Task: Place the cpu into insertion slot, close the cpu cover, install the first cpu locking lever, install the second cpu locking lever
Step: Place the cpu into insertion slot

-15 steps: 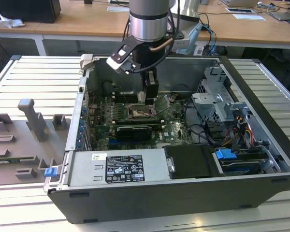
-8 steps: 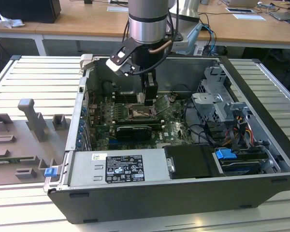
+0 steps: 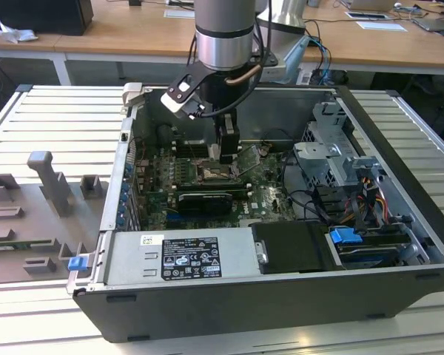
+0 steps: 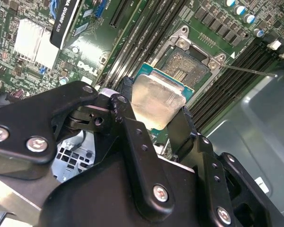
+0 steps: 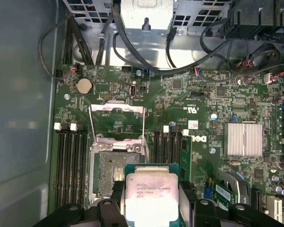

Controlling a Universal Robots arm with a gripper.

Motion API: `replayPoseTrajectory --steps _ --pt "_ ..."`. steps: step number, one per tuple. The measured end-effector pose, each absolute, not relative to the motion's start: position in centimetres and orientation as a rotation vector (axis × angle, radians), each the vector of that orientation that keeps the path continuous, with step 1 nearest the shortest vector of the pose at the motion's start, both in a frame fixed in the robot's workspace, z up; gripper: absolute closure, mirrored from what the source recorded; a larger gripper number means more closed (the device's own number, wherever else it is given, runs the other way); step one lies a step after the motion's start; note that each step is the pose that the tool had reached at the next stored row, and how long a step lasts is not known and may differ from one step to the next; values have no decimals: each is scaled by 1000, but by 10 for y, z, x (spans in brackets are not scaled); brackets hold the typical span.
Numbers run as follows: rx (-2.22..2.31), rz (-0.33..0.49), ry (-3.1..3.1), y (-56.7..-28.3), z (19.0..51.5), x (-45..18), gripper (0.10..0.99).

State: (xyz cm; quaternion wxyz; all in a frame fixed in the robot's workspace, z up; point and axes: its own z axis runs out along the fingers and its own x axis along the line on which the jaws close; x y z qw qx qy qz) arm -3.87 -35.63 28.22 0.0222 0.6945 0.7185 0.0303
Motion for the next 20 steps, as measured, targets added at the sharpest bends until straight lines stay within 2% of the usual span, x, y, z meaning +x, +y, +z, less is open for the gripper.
replayPoseTrajectory --steps 20 --pt "2152 94 2226 -353 272 -41 549"
